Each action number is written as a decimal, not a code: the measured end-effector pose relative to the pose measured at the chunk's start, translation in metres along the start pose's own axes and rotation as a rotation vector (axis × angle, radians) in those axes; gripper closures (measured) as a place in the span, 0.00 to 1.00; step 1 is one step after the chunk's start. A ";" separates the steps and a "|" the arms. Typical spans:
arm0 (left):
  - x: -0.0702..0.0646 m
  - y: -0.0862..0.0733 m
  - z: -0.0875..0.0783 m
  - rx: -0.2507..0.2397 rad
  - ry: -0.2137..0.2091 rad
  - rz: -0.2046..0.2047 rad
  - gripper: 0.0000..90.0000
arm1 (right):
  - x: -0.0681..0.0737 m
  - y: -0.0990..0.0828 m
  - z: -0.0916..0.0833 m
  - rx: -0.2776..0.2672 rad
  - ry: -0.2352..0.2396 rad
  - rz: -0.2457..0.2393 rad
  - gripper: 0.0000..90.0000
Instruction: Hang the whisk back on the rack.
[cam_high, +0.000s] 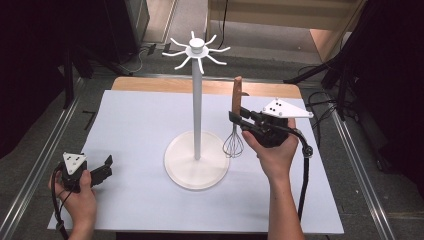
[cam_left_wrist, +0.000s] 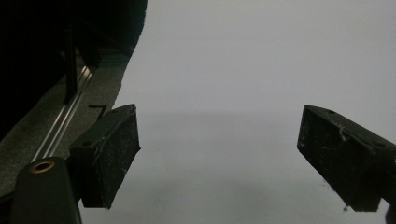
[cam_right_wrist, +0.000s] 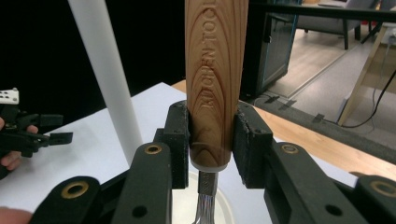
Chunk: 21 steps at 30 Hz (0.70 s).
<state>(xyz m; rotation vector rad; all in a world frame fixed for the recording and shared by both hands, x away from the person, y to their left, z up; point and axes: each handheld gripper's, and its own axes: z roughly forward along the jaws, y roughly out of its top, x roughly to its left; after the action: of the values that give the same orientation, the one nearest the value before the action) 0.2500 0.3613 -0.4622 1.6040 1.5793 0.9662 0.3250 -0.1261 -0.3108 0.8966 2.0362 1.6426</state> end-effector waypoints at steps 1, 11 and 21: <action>0.000 0.000 0.000 0.000 0.000 0.000 0.15 | 0.000 0.000 0.000 0.000 0.000 0.000 0.79; 0.000 0.000 0.000 0.000 -0.001 0.000 0.15 | 0.011 0.010 -0.010 -0.071 0.033 -0.005 0.79; 0.000 0.000 0.000 0.001 -0.001 0.001 0.15 | 0.022 0.027 -0.022 -0.119 0.069 -0.010 0.79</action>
<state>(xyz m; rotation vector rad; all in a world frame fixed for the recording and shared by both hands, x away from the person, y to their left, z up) 0.2499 0.3610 -0.4621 1.6053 1.5790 0.9650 0.3011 -0.1241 -0.2774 0.7979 1.9603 1.7909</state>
